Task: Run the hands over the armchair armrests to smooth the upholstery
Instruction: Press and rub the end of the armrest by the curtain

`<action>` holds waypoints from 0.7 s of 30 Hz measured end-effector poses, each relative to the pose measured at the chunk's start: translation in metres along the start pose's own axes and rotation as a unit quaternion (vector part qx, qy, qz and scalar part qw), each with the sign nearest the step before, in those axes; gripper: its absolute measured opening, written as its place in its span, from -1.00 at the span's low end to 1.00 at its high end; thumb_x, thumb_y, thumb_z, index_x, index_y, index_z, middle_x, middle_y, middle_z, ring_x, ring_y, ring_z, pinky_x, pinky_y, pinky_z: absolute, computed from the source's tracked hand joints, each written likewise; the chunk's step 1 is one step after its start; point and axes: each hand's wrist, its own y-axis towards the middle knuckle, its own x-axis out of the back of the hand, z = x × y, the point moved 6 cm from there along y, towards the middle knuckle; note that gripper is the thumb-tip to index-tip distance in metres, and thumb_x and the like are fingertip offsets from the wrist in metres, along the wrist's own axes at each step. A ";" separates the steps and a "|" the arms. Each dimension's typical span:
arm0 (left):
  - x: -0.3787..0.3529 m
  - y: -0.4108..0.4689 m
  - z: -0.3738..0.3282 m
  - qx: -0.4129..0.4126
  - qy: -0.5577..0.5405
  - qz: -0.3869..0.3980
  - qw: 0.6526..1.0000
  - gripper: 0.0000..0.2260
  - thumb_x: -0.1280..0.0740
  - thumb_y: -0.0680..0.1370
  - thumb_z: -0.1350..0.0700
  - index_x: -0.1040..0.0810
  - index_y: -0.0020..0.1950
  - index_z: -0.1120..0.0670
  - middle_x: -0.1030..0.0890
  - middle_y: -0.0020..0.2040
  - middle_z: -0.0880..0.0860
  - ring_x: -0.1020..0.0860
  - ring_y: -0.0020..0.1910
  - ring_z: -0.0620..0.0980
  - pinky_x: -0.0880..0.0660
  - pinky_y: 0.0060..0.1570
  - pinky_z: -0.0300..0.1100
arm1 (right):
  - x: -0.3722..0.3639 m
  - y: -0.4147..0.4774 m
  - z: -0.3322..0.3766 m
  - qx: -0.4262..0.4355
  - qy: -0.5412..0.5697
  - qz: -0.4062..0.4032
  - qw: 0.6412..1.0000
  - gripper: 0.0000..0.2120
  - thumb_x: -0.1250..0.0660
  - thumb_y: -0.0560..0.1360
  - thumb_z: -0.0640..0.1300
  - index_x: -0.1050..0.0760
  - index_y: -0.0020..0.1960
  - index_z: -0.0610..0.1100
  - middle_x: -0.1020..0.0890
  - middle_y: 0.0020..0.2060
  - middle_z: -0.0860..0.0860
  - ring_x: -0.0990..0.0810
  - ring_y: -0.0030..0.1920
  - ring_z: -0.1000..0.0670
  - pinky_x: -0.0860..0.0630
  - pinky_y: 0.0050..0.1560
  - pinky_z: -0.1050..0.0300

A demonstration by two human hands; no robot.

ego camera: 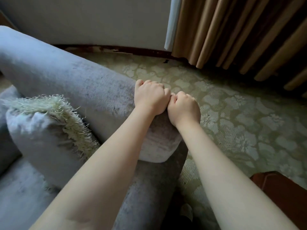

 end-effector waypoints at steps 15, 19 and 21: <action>-0.004 0.017 -0.005 0.017 0.021 0.056 0.998 -0.59 -0.02 0.56 -0.10 -0.63 -0.15 -0.01 -0.59 -0.11 -0.05 -0.51 -0.02 -0.03 -0.18 0.09 0.00 | 0.010 0.001 -0.009 -0.043 0.202 -0.116 0.972 -0.69 -0.17 0.40 -0.12 -0.58 -0.01 -0.25 -0.54 0.05 -0.15 -0.53 0.01 -0.14 -0.35 -0.10 0.17; -0.005 0.016 -0.004 0.018 0.011 0.032 0.999 -0.64 -0.07 0.54 -0.10 -0.61 -0.18 -0.01 -0.61 -0.14 -0.05 -0.52 -0.03 -0.03 -0.14 0.13 -0.04 | 0.004 0.005 -0.011 -0.087 0.112 -0.082 0.986 -0.64 -0.09 0.41 0.02 -0.60 -0.09 -0.12 -0.59 -0.03 -0.09 -0.55 -0.09 -0.19 -0.27 -0.26 0.14; -0.006 0.017 -0.005 0.014 0.018 0.039 0.999 -0.61 -0.05 0.54 -0.10 -0.61 -0.23 0.00 -0.61 -0.17 -0.06 -0.52 -0.06 -0.04 -0.13 0.14 -0.05 | 0.004 0.007 -0.010 -0.083 0.089 -0.066 0.990 -0.63 -0.05 0.42 0.02 -0.57 -0.18 -0.14 -0.59 -0.15 -0.12 -0.53 -0.17 -0.23 -0.22 -0.30 0.13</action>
